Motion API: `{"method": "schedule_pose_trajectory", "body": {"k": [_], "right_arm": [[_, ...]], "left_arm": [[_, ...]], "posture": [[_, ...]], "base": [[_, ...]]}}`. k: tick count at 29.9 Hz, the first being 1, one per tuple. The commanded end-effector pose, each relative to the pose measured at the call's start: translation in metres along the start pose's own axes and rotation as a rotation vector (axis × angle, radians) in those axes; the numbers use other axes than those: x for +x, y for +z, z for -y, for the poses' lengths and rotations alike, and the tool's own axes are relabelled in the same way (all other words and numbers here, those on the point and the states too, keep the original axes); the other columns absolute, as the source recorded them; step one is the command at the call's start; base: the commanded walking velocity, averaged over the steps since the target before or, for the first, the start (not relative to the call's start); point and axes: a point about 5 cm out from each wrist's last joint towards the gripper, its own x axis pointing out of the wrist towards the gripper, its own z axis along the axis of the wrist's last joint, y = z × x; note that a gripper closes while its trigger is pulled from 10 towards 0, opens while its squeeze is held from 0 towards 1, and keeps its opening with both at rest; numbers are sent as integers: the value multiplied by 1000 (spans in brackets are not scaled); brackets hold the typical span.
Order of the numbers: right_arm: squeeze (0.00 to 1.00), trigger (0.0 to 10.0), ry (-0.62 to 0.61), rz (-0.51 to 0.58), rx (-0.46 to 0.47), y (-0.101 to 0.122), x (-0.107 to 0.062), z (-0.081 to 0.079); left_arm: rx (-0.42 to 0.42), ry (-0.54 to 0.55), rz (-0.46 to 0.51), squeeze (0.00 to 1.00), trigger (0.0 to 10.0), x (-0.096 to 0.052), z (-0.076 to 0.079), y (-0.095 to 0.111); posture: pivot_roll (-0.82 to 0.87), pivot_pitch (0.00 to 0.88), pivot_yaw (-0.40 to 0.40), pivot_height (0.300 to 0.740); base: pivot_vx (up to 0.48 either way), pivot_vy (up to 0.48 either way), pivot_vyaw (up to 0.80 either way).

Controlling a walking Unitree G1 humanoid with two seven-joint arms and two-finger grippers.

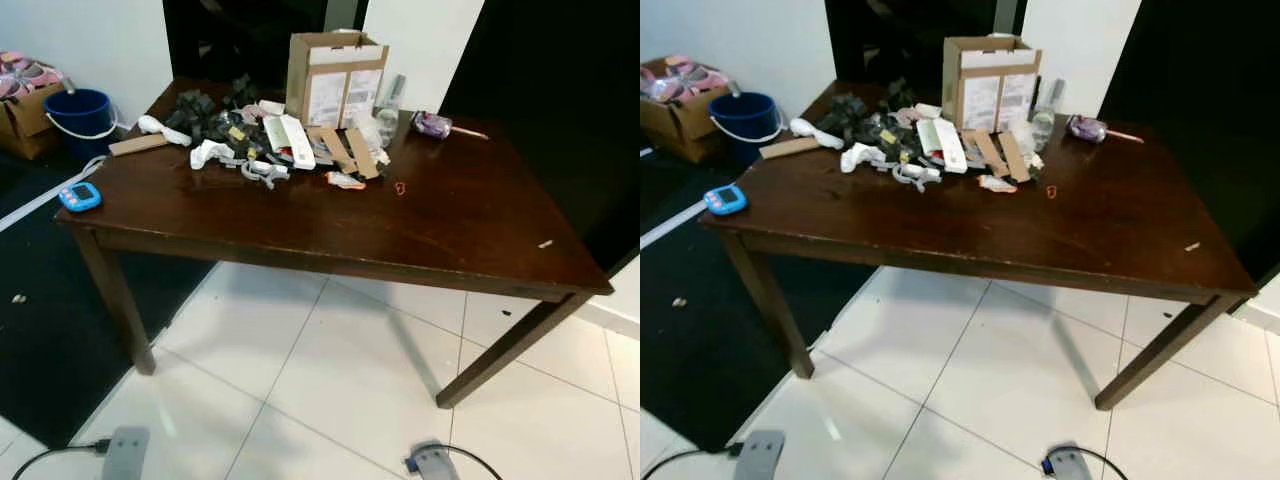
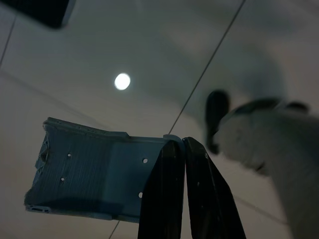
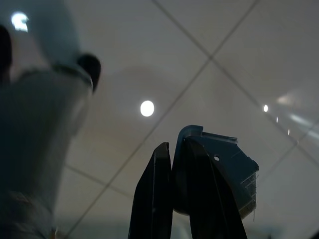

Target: Picking trash to rubbish bin

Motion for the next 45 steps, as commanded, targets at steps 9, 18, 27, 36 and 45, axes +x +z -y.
{"method": "schedule_pose_trajectory", "body": {"k": [9, 18, 27, 36, 45], "right_arm": [[0, 10000, 16, 58, -132, 31, 0, -2], [0, 10000, 31, 17, -129, 14, 1, -9], [0, 10000, 34, -55, -127, -15, -1, -8], [0, 10000, 44, -54, -129, -17, -1, -7], [0, 10000, 57, -44, -67, -17, -1, -10]], "left_arm": [[-11, 58, -18, 0, 10000, 3, 9, -1], [31, 13, -38, 0, 10000, 3, 24, -8], [20, -18, -53, 0, 10000, 2, 31, -16], [77, -44, -72, 0, 10000, 1, 40, -22], [125, -57, -84, 0, 10000, 1, 42, -25]], "posture": [[246, 0, -92, 740], [213, 0, -66, 740], [197, 0, -63, 740], [187, 0, -62, 740], [188, 0, -57, 740]], "base": [[0, 0, 0], [0, 0, 0], [0, 0, 0], [0, 0, 0], [0, 0, 0]]}}
